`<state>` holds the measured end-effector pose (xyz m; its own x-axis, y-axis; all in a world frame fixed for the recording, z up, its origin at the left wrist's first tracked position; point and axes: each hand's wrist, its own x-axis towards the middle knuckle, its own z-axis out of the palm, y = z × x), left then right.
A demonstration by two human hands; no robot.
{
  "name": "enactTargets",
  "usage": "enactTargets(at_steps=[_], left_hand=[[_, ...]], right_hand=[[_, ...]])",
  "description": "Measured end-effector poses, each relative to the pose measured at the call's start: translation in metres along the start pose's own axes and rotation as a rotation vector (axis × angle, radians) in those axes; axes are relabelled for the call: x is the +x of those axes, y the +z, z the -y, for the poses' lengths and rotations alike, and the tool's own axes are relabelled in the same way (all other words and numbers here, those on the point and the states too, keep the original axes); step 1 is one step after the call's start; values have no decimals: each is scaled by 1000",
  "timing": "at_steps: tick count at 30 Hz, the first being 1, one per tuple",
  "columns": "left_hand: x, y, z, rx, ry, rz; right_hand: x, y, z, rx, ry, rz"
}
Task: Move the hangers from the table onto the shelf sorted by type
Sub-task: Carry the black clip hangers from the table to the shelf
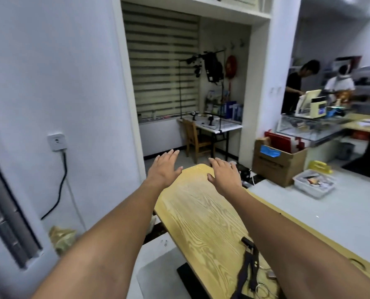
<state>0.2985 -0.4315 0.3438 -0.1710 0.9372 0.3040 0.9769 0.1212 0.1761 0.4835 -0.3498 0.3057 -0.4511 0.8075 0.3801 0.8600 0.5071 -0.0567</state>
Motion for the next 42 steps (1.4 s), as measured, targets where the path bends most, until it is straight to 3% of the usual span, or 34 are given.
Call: enactTargets(at_steps=[14,25,42], left_hand=[[90,81,5,-80,322,137],[104,179,-48,-124,589,394],[117,312,-125,-134,779,690]], right_hand=[[1,47,-43,-85,321,87],[-36,78,-121,-121,550,174],[-75,150,-212,-87,764,296]])
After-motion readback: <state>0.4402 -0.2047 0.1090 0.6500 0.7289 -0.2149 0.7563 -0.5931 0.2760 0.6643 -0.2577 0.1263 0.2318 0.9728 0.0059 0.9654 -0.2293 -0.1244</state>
